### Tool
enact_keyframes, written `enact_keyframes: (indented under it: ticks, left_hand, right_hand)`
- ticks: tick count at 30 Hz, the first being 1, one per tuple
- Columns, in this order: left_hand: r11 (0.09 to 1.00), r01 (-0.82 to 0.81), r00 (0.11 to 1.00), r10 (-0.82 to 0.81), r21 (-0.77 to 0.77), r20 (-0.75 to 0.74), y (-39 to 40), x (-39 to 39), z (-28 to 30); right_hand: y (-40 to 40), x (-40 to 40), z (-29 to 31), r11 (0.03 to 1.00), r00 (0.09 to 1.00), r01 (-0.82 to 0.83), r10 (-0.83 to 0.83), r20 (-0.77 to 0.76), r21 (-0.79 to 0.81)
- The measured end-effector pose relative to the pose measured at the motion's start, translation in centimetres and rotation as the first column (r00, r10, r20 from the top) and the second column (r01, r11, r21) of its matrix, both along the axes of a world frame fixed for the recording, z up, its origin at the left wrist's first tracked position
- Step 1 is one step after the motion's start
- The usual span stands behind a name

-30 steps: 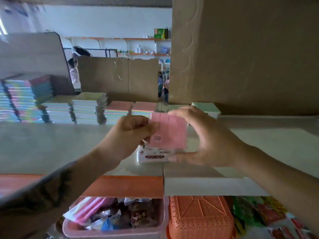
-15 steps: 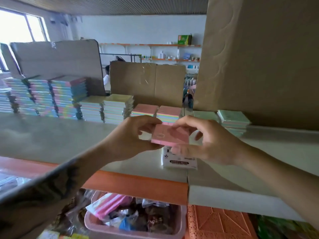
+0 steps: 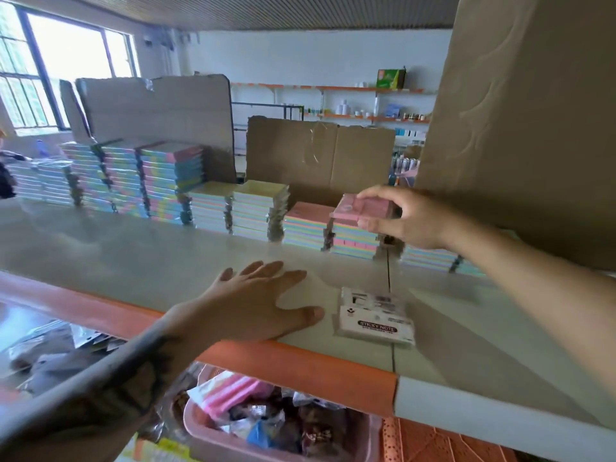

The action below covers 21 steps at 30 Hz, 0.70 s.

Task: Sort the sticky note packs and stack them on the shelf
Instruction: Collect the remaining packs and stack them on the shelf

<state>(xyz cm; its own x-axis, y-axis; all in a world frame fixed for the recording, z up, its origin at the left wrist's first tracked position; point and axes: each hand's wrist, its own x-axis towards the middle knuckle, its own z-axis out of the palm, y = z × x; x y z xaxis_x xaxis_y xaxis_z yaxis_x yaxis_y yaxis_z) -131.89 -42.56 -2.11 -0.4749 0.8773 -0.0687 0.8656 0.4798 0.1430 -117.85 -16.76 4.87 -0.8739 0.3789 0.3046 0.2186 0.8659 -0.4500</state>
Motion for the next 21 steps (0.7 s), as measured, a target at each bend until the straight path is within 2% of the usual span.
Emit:
enact_keyframes:
  ticks: [3,11,20,21]
  left_hand:
    - [0.998,0.007,1.0,-0.006,-0.056,0.007,0.2,0.1,-0.2]
    - [1.0,-0.002,1.0,0.002,-0.024,0.013,0.3,-0.1,-0.5]
    - [0.998,-0.024,0.999,0.022,0.056,0.032,0.2,0.2,-0.3]
    - [0.997,-0.025,0.999,0.022,0.08,0.03,0.1,0.2,-0.3]
  right_hand:
    - [1.8,-1.9,-0.5,0.995,1.0,-0.018,0.02,0.021,-0.102]
    - [3.1,-3.0,-1.7,0.994,0.993,0.018,-0.005,0.118,-0.108]
    - [2.1,-2.6,-1.6,0.991,0.987,0.057,-0.038,0.157,-0.119]
    - [1.8,-2.3,-1.5,0.995,0.99,0.052,-0.04,0.138,-0.084]
